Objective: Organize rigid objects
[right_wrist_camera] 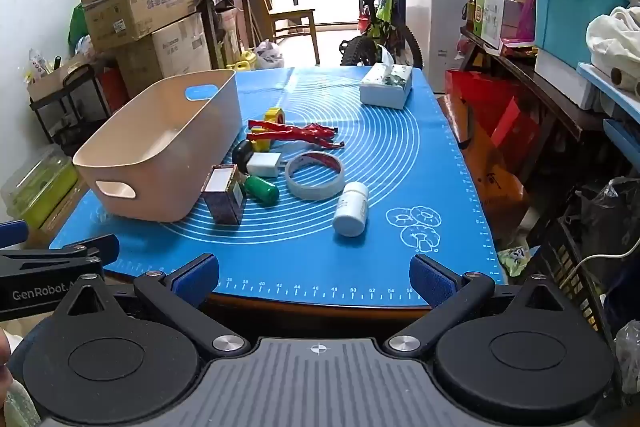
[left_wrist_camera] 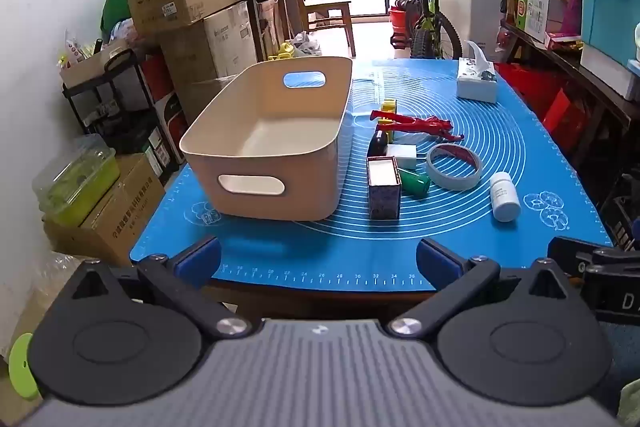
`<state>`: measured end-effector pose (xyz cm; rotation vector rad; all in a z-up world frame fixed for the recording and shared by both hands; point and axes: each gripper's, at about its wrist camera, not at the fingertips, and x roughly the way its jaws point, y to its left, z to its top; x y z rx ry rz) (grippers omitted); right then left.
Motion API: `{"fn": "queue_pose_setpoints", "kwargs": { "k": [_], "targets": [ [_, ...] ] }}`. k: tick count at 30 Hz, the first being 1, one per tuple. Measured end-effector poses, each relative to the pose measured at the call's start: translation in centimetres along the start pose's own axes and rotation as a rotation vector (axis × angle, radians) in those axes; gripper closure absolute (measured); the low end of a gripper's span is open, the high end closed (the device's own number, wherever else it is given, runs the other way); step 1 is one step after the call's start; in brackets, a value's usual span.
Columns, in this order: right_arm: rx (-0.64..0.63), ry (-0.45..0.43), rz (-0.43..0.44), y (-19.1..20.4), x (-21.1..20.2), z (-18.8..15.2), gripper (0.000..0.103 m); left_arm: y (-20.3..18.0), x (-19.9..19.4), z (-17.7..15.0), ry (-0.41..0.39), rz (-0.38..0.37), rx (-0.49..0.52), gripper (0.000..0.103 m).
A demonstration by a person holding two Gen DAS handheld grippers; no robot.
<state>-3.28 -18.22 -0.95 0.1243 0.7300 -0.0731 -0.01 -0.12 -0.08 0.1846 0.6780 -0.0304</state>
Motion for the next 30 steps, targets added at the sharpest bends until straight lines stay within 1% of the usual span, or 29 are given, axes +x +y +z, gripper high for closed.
{"fn": "queue_pose_setpoints", "kwargs": {
  "k": [6,7,8,10,11,13,30],
  "targets": [
    [0.009,0.007,0.006,0.5,0.2,0.0,0.002,0.1,-0.2,0.0,0.003,-0.016,-0.035,0.000],
    [0.011,0.008,0.007,0.7,0.3,0.1,0.002,-0.3,0.3,-0.5,0.004,-0.019,-0.029,0.000],
    [0.015,-0.007,0.013,-0.1,-0.1,-0.1,0.002,-0.4,0.3,-0.6,0.002,-0.020,-0.029,0.000],
    [0.017,-0.013,0.009,-0.2,-0.1,0.1,0.002,-0.6,0.2,-0.8,-0.001,-0.020,-0.027,0.000],
    [0.018,-0.014,0.008,-0.2,-0.1,0.1,0.002,-0.2,0.0,-0.2,0.001,-0.017,-0.004,0.000],
    [0.019,-0.013,0.008,0.0,-0.4,0.2,0.002,-0.3,0.1,-0.2,0.004,-0.020,0.003,0.000],
    [0.031,-0.019,0.016,-0.4,-0.3,-0.5,0.002,-0.4,0.1,-0.2,0.000,-0.017,0.009,0.000]
  ]
}}
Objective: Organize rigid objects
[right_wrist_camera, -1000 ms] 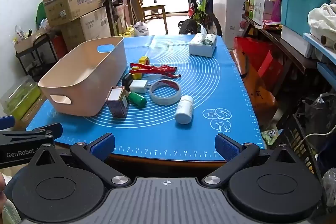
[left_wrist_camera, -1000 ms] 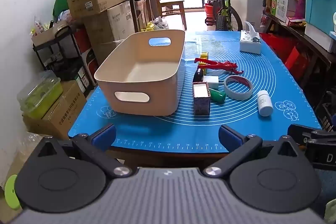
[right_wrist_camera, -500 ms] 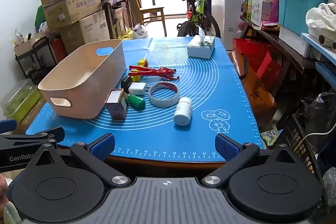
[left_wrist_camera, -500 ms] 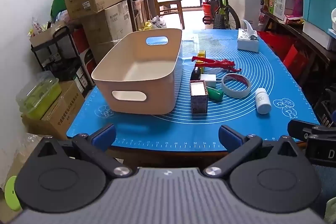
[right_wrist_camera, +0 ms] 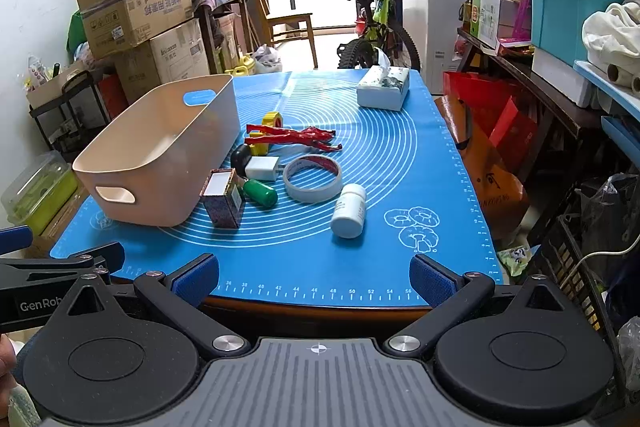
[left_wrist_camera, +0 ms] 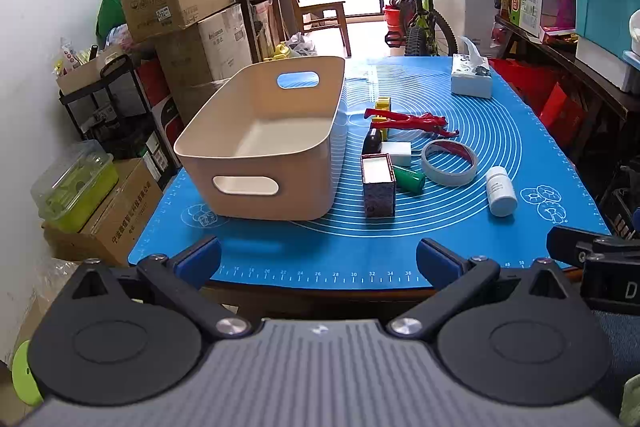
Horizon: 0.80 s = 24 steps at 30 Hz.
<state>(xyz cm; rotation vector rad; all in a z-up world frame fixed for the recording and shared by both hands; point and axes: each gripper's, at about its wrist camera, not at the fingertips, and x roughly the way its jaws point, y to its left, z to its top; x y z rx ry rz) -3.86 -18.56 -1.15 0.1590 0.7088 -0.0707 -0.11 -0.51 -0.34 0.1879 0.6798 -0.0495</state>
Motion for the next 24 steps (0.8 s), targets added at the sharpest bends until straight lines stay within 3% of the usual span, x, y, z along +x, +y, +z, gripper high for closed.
{"fn": "queue_pose_setpoints", "kwargs": {
  "k": [24],
  "targets": [
    [-0.002,-0.001,0.002,0.09,-0.02,0.00,0.002,-0.10,0.12,-0.08,0.007,-0.002,0.007,0.000]
  ]
}}
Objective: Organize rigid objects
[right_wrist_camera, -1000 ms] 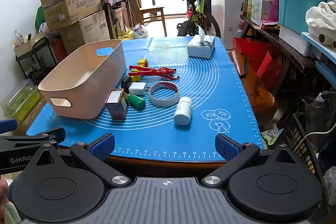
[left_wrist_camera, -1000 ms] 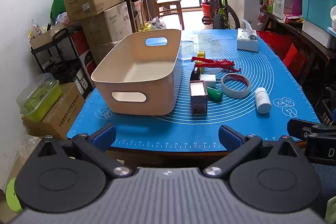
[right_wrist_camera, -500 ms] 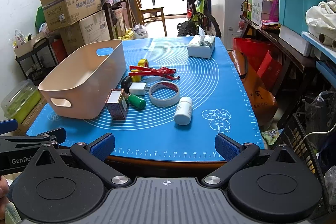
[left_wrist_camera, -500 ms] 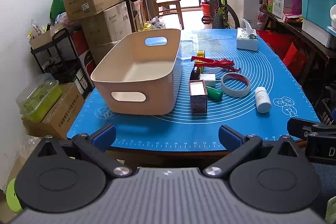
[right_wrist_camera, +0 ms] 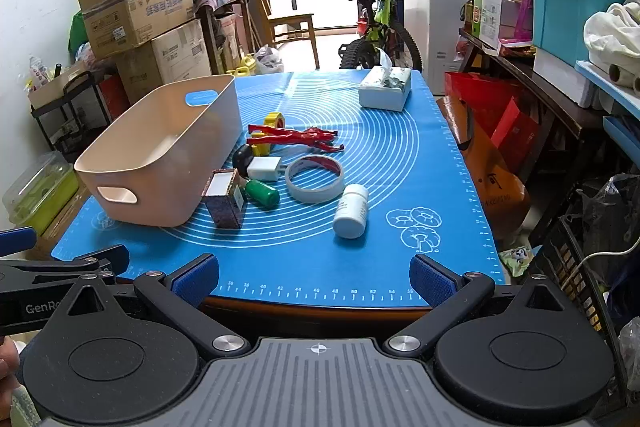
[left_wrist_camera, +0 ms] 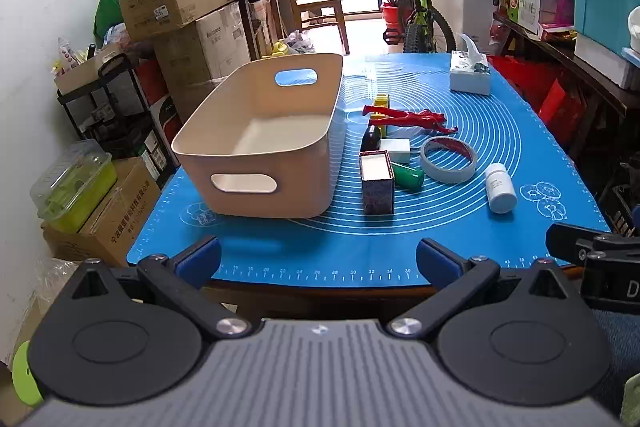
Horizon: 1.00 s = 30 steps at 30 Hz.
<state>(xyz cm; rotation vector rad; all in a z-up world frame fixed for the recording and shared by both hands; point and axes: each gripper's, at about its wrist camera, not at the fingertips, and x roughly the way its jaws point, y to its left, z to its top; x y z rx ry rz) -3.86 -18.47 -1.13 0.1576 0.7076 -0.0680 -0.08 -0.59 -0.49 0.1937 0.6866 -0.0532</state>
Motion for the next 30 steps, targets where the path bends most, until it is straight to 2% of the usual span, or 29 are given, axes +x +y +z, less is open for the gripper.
{"fn": "queue_pose_setpoints", "kwargs": {
  "k": [30],
  "targets": [
    [-0.007,-0.015,-0.002,0.26,-0.41,0.29,0.002,-0.02,0.11,0.13,0.002,-0.009,-0.003,0.000]
  ]
}}
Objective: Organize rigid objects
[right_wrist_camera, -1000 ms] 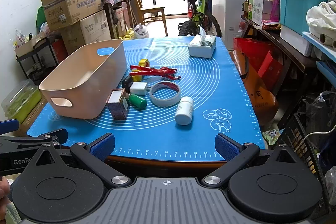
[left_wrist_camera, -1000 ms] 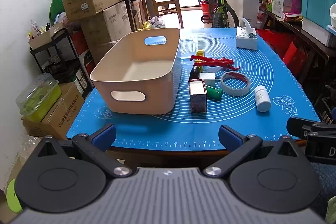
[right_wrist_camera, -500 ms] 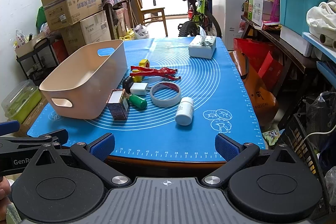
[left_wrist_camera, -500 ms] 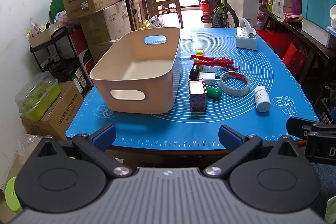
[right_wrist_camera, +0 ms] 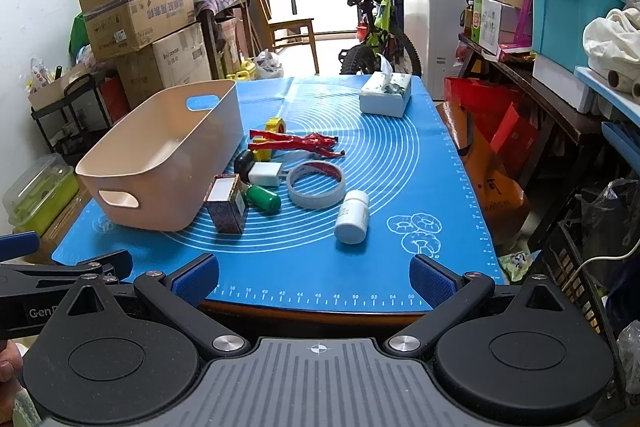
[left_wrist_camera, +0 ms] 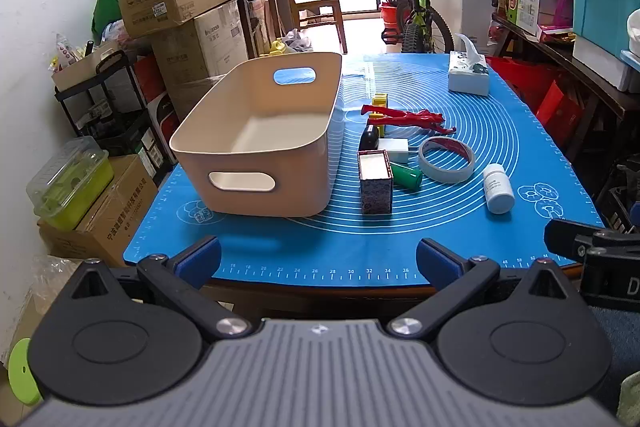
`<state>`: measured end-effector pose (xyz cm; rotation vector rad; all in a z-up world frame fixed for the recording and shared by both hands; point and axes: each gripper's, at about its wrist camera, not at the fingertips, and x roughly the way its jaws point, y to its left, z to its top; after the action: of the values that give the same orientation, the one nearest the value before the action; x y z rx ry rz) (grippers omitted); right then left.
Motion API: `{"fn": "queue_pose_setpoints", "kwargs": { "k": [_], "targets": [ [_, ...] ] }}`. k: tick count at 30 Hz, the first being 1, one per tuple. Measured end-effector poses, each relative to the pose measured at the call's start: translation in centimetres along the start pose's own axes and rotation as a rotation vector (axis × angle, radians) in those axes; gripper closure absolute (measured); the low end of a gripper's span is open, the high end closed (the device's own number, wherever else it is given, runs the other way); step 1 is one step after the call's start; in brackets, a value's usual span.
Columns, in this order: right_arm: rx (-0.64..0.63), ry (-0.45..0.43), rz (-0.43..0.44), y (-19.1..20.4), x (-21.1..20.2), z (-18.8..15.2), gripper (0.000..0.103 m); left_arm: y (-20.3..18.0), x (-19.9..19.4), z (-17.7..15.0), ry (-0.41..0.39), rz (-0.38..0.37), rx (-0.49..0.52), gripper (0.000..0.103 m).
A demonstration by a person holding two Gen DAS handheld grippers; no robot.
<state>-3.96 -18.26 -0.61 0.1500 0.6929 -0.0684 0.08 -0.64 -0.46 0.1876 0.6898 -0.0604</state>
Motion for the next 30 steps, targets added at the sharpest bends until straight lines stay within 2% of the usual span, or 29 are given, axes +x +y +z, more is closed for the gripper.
{"fn": "queue_pose_setpoints", "kwargs": {
  "k": [7,14,17,25,30],
  "targets": [
    [-0.005,-0.018,-0.011,-0.2,-0.5,1.2,0.002,0.4,-0.3,0.7,0.005,-0.016,0.006,0.000],
    [0.027,-0.025,0.008,-0.7,0.1,3.3,0.002,1.6,-1.2,2.8,-0.043,0.018,0.032,0.001],
    [0.026,-0.028,0.014,-0.4,0.8,4.3,0.002,2.6,-0.8,3.6,-0.039,0.024,0.012,0.001],
    [0.000,-0.046,-0.022,0.1,3.8,7.0,0.002,6.7,1.9,6.5,-0.014,0.040,-0.035,0.001],
    [0.025,-0.027,-0.073,-0.9,7.3,8.8,0.002,9.6,5.3,9.2,0.009,0.068,-0.079,0.001]
  ]
}}
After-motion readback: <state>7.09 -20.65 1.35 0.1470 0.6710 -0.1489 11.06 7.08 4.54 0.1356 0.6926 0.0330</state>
